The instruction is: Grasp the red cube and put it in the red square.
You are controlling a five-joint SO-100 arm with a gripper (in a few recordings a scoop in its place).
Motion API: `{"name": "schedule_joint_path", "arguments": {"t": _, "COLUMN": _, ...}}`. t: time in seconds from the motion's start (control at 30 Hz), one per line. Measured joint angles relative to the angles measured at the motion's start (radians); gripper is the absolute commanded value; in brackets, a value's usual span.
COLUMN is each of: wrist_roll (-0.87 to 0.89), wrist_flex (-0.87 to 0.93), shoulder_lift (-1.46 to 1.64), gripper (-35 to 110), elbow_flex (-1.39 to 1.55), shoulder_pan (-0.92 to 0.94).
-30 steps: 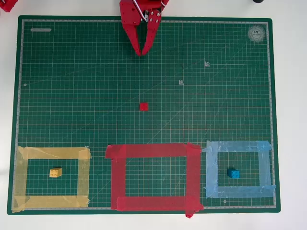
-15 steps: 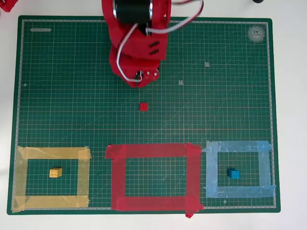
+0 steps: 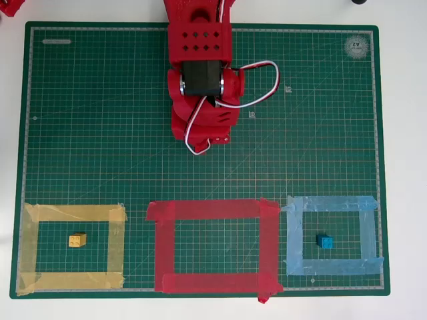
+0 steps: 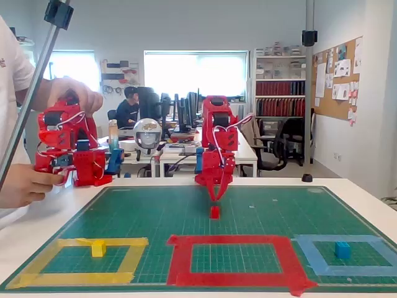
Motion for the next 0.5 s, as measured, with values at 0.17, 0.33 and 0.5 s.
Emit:
{"name": "schedule_joint_path", "arguments": {"t": 0.17, "wrist_roll": 0.0, "wrist_flex": -0.005, "shoulder_lift": 0.0, "gripper": 16, "elbow_flex": 0.018, "shoulder_pan": 0.0}}
{"name": "schedule_joint_path", "arguments": {"t": 0.33, "wrist_roll": 0.0, "wrist_flex": 0.017, "shoulder_lift": 0.0, "gripper": 23, "elbow_flex": 0.02, "shoulder_pan": 0.0}}
{"name": "schedule_joint_path", "arguments": {"t": 0.5, "wrist_roll": 0.0, "wrist_flex": 0.091, "shoulder_lift": 0.0, "gripper": 23, "elbow_flex": 0.017, "shoulder_pan": -0.009}}
